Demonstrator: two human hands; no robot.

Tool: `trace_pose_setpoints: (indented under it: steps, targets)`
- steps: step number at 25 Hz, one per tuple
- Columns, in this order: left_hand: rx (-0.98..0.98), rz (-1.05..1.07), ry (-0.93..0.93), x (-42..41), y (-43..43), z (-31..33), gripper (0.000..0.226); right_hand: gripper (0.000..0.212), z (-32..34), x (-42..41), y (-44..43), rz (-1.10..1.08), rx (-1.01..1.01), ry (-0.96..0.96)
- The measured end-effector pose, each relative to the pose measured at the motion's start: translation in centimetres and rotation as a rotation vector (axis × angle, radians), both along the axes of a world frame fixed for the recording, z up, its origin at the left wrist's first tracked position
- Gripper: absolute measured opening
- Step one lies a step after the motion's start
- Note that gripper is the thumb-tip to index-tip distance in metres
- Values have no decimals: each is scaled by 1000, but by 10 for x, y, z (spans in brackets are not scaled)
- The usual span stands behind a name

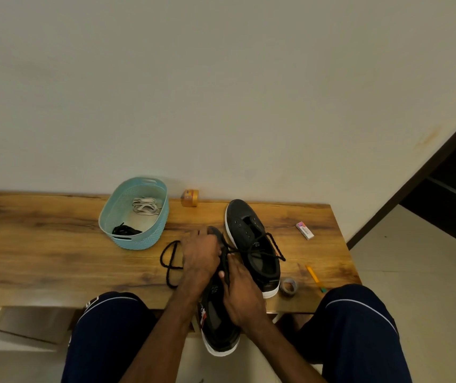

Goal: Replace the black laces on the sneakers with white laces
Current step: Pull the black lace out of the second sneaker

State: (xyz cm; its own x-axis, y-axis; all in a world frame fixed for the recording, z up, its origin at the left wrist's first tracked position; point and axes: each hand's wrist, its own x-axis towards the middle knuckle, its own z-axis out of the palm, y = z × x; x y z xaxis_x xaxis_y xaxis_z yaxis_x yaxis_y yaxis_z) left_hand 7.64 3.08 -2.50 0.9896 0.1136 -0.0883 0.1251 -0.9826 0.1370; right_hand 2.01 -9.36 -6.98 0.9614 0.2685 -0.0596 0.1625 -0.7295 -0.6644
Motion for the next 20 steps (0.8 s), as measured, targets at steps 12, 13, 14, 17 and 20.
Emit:
trace_pose_setpoints:
  steps: [12, 13, 14, 17, 20]
  targets:
    - [-642, 557, -566, 2, 53, 26, 54, 55, -1, -2, 6, -18, -149, -7]
    - [-450, 301, -404, 0, 41, 23, 57, 54, -1, -2, 6, -19, -146, -5]
    - [-296, 68, -201, -1, 28, 19, 54, 54, -1, -2, 5, -21, -139, 0]
    - [-30, -205, 230, -6, 1, 2, 47, 59, 0, -2, 5, -16, -130, 10]
    - [-20, -128, 167, -2, -3, -7, 26, 59, -1, -2, 5, -31, -126, -7]
